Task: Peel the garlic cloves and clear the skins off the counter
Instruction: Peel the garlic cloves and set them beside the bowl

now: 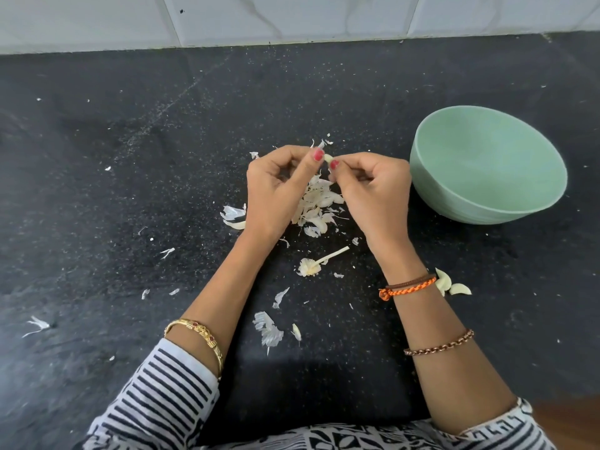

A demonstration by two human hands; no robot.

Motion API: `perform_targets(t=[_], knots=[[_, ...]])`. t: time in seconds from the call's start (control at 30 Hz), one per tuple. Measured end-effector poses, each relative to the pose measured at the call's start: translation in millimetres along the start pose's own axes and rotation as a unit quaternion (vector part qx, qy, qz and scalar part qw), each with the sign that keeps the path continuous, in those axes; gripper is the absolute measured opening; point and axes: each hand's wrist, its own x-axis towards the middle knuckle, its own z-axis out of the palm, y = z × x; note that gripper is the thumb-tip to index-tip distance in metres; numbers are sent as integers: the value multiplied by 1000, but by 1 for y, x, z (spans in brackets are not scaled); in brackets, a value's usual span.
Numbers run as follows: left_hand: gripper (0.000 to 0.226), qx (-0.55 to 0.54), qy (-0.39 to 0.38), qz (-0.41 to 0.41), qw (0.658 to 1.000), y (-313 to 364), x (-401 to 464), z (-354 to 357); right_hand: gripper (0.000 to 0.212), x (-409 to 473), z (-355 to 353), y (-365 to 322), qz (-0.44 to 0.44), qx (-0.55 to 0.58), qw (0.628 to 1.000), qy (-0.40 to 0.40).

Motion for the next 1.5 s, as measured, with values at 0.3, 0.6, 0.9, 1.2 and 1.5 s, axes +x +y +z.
perform_targets(t=[0.3, 0.6, 0.9, 1.2, 1.5], knots=[[8, 10, -30, -2, 1000, -3, 0, 0, 13, 1, -2, 1, 2, -37, 999, -24], [8, -1, -32, -17, 999, -1, -1, 0, 24, 1, -4, -4, 38, -13, 998, -39], [37, 30, 58, -83, 994, -2, 2, -4, 23, 1, -4, -4, 42, 17, 998, -35], [9, 1, -33, -24, 999, -3, -1, -1, 10, 2, -4, 1, 16, 3, 1000, -2], [15, 2, -13, -84, 996, 1, -1, 1, 16, 1, -4, -1, 13, 11, 999, -31]])
